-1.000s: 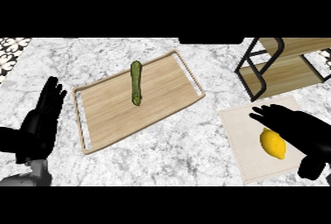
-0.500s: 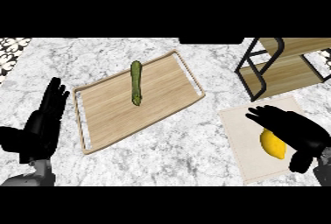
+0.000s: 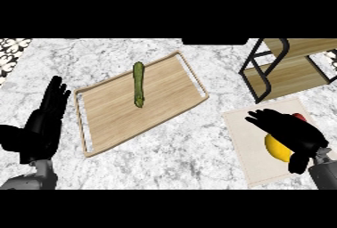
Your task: Pick the lemon from the placemat and place it in the tiered shelf
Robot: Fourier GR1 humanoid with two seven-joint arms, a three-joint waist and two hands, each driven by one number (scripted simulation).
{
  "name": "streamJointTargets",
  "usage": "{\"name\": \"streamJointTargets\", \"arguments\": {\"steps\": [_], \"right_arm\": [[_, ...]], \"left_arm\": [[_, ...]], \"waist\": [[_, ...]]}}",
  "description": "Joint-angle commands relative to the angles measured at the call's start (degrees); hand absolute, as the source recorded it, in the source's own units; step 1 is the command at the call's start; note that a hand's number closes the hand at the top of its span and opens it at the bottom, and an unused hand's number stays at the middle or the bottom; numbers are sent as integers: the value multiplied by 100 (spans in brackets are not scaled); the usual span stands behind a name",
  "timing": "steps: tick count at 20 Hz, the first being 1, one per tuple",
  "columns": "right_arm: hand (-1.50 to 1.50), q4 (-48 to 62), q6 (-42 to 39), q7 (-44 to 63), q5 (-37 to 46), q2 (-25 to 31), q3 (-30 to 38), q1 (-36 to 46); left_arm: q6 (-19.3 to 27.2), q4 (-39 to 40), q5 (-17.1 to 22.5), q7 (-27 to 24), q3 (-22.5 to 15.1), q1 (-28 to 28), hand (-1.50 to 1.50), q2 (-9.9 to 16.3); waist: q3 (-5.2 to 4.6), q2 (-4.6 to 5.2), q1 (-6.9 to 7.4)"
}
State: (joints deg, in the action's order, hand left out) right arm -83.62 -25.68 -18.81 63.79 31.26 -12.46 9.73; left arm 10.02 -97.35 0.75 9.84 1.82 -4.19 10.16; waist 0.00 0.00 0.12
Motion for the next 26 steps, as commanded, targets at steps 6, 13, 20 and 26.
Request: {"name": "streamJointTargets", "arguments": {"steps": [6,13,20,26], "right_arm": [[150,921,786,-509,776,-194,-158,194],[150,751,1291,-874,853,-409,-48,265],[150,812,720,-219,-462,-205,1736,-345],[150,-909,-514,-66,-1550,-218,2271,-1072]], "left_arm": [[-395,-28,206,-58,402,30,0,212],[-256,270,-72,-367,223,51,0,-73],[-129,137,-96,49,241,-134,0,-48],[70,143,-310,65,91,-239,0,-240]], "waist": [[1,2,15],[0,4,2],[0,-2,-119],[-7,-23,-145]]}}
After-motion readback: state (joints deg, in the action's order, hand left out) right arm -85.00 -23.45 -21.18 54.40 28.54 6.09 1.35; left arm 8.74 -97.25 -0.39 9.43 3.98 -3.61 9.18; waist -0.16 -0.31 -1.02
